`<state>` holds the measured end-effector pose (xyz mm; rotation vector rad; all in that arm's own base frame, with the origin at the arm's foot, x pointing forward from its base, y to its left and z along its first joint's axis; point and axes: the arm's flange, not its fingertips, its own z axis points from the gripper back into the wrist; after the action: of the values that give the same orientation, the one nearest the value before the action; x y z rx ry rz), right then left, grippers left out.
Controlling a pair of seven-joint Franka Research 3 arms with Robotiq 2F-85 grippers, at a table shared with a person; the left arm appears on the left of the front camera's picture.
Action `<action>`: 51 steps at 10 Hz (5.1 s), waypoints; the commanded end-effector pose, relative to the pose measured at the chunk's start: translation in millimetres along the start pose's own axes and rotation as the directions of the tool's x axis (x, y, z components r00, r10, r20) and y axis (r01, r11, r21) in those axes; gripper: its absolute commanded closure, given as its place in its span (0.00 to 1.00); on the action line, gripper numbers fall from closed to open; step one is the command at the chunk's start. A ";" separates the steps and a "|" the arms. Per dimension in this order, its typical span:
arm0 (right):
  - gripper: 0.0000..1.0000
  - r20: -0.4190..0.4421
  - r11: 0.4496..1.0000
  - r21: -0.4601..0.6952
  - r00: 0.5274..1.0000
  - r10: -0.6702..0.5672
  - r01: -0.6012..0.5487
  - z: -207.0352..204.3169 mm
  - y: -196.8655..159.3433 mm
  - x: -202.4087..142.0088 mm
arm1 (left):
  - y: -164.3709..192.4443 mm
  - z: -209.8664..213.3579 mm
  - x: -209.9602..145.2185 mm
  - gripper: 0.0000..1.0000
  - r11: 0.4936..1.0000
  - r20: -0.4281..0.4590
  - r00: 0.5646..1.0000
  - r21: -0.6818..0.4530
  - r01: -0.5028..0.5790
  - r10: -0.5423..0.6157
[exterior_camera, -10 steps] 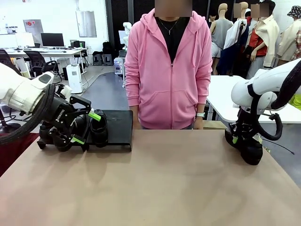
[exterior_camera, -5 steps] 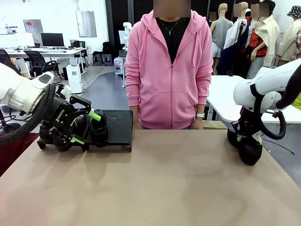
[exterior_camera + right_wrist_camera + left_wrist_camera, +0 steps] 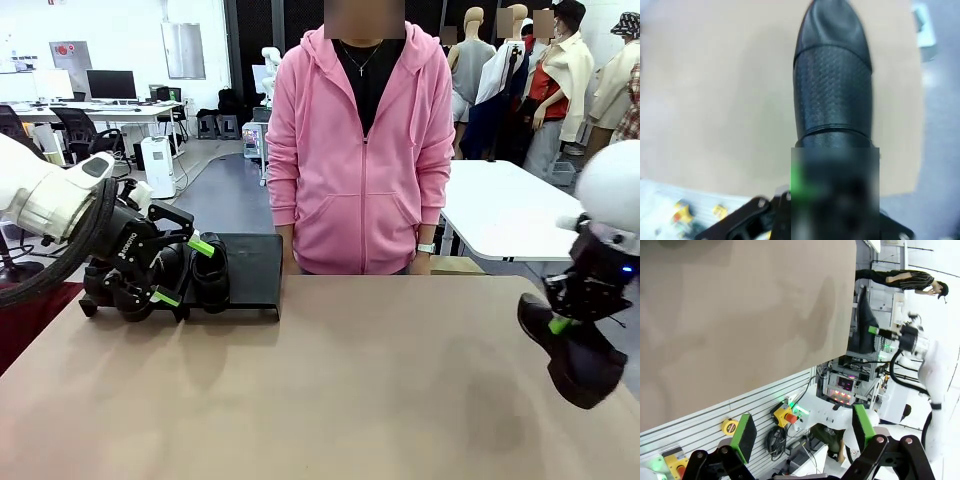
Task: Organize the shoes by placing them on the stand.
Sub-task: Pick up one Shoe and place it in the middle of the table, then place the Shoe from the middle of the table onto the Shoes Stand.
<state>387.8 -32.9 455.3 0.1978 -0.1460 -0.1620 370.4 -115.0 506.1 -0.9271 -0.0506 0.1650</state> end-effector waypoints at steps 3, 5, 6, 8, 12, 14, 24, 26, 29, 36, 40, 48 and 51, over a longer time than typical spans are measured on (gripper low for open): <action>1.00 -0.044 1.000 -0.028 0.999 0.004 -0.005 -19.1 5.6 29.5 | -0.1 1.3 -0.4 0.00 1.000 -0.005 1.000 -0.001 0.004 -0.004; 1.00 0.017 0.955 0.154 0.967 0.254 -0.254 -22.0 38.6 6.4 | -0.1 1.3 -0.4 0.00 1.000 -0.005 1.000 -0.001 0.004 -0.004; 1.00 0.141 0.935 0.142 0.942 0.306 -0.325 -32.6 85.6 0.7 | -0.1 1.3 -0.4 0.00 1.000 -0.005 1.000 -0.001 0.004 -0.004; 1.00 0.112 0.868 0.322 0.926 0.361 -0.378 -45.3 151.9 -21.4 | -0.1 1.3 -0.4 0.00 1.000 -0.005 1.000 -0.001 0.004 -0.004; 1.00 -0.090 0.876 0.401 0.940 0.329 -0.269 -120.9 266.9 -38.8 | -0.1 1.3 -0.4 0.00 1.000 -0.005 1.000 -0.001 0.004 -0.004; 1.00 -0.079 0.878 0.365 0.930 0.360 -0.309 -146.9 292.4 -50.0 | -0.1 1.3 -0.4 0.00 1.000 -0.005 1.000 -0.001 0.004 -0.004; 0.00 0.057 0.706 0.566 0.875 0.481 -0.425 -87.5 254.4 -67.1 | -0.1 1.3 -0.4 0.00 1.000 -0.005 1.000 -0.001 0.004 -0.004; 0.00 0.099 0.693 0.544 0.857 0.506 -0.472 -17.9 181.5 -59.8 | -0.1 1.3 -0.4 0.00 1.000 -0.005 1.000 -0.001 0.004 -0.004; 0.00 0.131 0.730 0.500 0.874 0.468 -0.466 53.2 52.1 -46.1 | -0.1 1.3 -0.4 0.00 1.000 -0.005 1.000 -0.001 0.004 -0.004; 0.00 0.140 0.817 0.458 0.936 0.324 -0.351 79.7 -24.4 -57.3 | -0.1 1.3 -0.4 0.00 1.000 -0.005 1.000 -0.001 0.004 -0.004; 0.00 0.140 0.817 0.458 0.936 0.324 -0.351 79.7 -24.4 -57.3 | -0.1 1.3 -0.4 0.00 1.000 -0.005 1.000 -0.001 0.004 -0.004; 0.00 0.140 0.817 0.458 0.936 0.324 -0.351 79.7 -24.4 -57.3 | -35.9 -36.9 -3.7 0.00 0.986 -0.002 0.998 0.154 -0.057 0.058; 0.00 0.140 0.817 0.458 0.936 0.324 -0.351 79.7 -24.4 -57.3 | -98.8 -132.4 -21.1 0.00 0.897 -0.134 0.984 0.440 -0.045 0.116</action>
<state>315.4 -62.7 519.1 0.6541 -0.2749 0.2206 355.2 -263.7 494.6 -0.6114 0.1142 0.1728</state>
